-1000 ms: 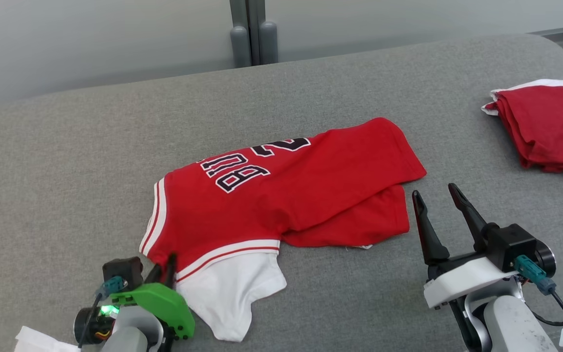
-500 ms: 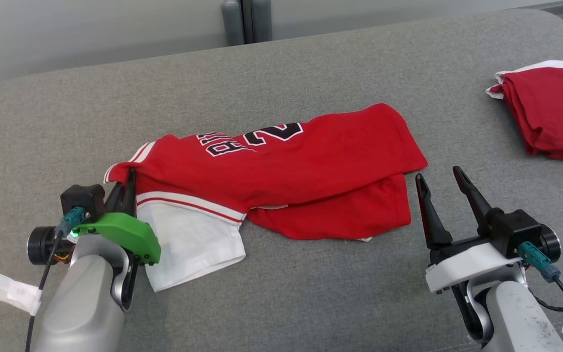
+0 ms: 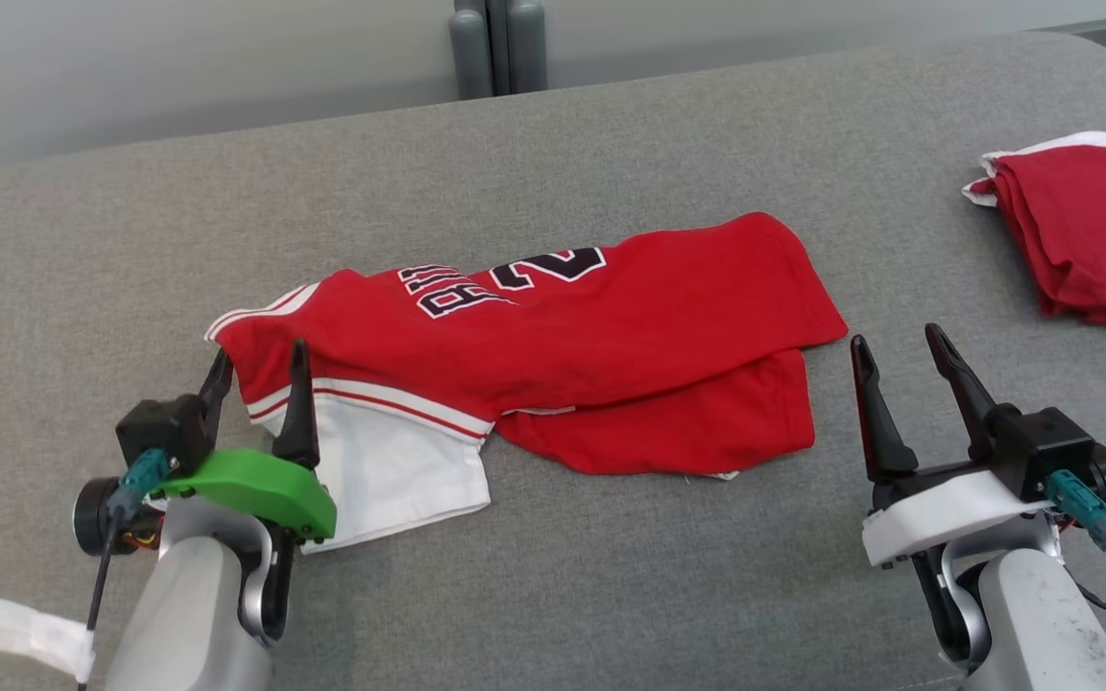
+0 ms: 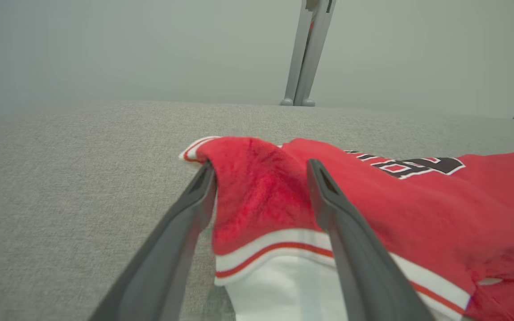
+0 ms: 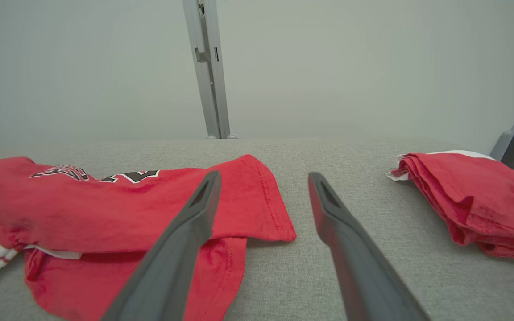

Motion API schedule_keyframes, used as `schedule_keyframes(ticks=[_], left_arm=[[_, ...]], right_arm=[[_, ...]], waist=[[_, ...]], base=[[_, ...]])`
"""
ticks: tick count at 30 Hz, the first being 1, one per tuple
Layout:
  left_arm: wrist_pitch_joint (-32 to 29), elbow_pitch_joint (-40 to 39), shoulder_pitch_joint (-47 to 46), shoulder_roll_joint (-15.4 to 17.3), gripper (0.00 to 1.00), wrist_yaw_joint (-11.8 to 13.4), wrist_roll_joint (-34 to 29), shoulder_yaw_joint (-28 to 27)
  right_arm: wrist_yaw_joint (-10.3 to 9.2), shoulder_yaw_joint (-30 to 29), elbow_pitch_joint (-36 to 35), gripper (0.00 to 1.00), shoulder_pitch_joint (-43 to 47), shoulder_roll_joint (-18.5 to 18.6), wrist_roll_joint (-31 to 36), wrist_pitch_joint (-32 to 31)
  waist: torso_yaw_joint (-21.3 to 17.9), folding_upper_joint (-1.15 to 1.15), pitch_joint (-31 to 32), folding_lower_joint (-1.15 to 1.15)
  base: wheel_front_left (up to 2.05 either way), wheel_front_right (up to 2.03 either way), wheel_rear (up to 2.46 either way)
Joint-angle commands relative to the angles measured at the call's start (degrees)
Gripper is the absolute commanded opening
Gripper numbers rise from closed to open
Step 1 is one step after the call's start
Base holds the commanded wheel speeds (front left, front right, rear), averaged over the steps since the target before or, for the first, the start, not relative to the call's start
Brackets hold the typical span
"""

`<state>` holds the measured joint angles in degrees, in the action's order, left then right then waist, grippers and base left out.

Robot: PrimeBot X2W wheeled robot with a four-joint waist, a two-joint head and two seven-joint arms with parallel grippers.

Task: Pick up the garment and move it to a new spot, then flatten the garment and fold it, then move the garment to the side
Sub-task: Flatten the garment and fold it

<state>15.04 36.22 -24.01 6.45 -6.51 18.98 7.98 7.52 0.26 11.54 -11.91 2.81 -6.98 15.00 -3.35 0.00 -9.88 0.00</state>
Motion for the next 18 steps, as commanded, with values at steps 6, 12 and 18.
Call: schedule_keyframes(ticks=[6, 12, 18], left_arm=[[0.1, -7.2, 8.3, -2.0, 1.0, -0.2, -0.8, -1.4], [0.1, -11.9, 14.8, -3.0, 1.0, -0.1, -0.5, -1.3], [0.1, -15.1, 19.9, -3.4, 1.0, 1.0, 0.4, -0.8]], right_arm=[[-0.07, -1.5, 0.8, 1.0, 1.7, 0.2, 0.6, 0.3], [-0.07, -1.1, 1.9, 1.0, 2.5, 0.2, -0.2, 0.3], [-0.07, -0.4, 2.9, 1.0, 3.9, 0.2, -0.5, 0.3]], waist=[[2.3, 0.0, 3.5, 0.0], [2.9, 0.0, 6.3, 0.0], [2.7, 0.0, 8.7, 0.0]], base=[[0.0, 0.0, 0.0], [0.0, 0.0, 0.0], [0.0, 0.0, 0.0]])
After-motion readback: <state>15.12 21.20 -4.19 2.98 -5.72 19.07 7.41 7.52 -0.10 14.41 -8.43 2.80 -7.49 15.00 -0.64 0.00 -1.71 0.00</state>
